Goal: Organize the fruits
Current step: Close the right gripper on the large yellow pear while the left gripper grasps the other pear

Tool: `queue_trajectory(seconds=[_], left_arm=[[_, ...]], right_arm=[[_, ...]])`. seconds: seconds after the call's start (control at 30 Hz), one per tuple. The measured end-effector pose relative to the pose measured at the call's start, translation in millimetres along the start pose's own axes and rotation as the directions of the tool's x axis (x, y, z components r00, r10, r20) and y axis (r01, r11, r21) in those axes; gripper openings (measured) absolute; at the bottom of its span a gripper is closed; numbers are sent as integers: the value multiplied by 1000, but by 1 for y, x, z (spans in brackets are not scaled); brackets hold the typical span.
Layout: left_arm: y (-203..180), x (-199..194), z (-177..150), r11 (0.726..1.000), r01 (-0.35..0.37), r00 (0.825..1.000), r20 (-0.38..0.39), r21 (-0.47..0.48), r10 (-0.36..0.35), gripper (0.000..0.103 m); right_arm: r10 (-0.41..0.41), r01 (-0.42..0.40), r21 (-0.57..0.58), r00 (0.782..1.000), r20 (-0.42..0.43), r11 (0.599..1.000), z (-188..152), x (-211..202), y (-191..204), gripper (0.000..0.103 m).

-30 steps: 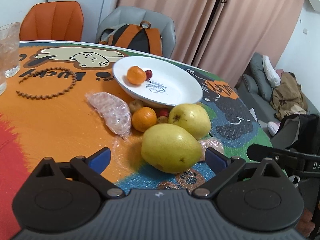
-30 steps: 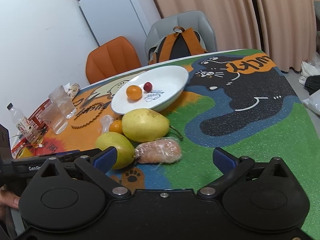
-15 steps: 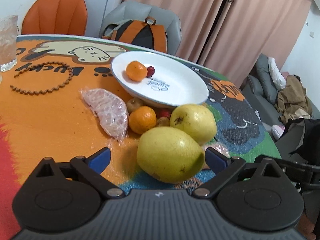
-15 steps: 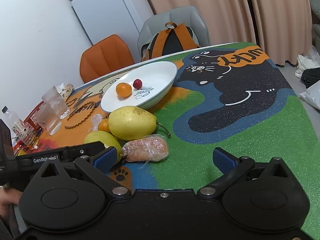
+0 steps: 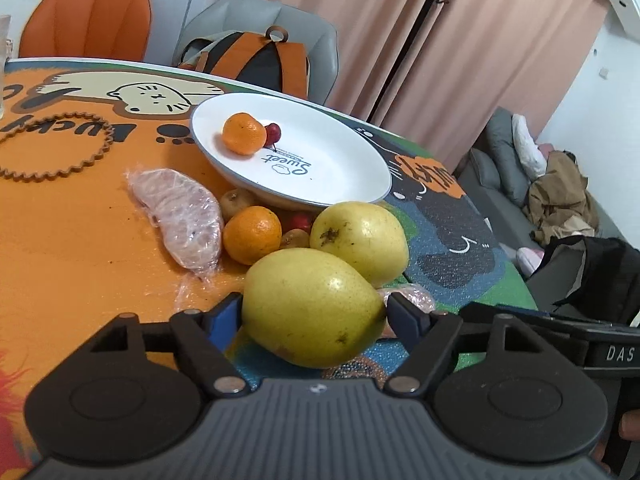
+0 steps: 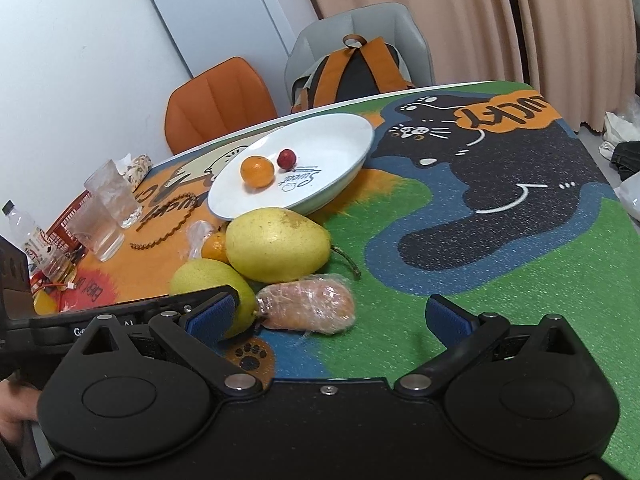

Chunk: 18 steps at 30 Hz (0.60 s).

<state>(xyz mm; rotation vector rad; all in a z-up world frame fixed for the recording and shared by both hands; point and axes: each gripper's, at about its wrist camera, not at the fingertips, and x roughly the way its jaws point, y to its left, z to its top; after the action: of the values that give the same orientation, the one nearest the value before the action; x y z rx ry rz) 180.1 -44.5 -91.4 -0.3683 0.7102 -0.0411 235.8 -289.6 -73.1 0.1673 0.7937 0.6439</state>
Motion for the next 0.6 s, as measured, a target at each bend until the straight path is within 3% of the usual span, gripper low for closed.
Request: queue_trajectory(seconds=[0.6], left_arm=[[34,-28,5,998,-46,998,51,-31,48,73]], right_arm=[[2,-2,-38,1000,-12,999,11,24,29,103]])
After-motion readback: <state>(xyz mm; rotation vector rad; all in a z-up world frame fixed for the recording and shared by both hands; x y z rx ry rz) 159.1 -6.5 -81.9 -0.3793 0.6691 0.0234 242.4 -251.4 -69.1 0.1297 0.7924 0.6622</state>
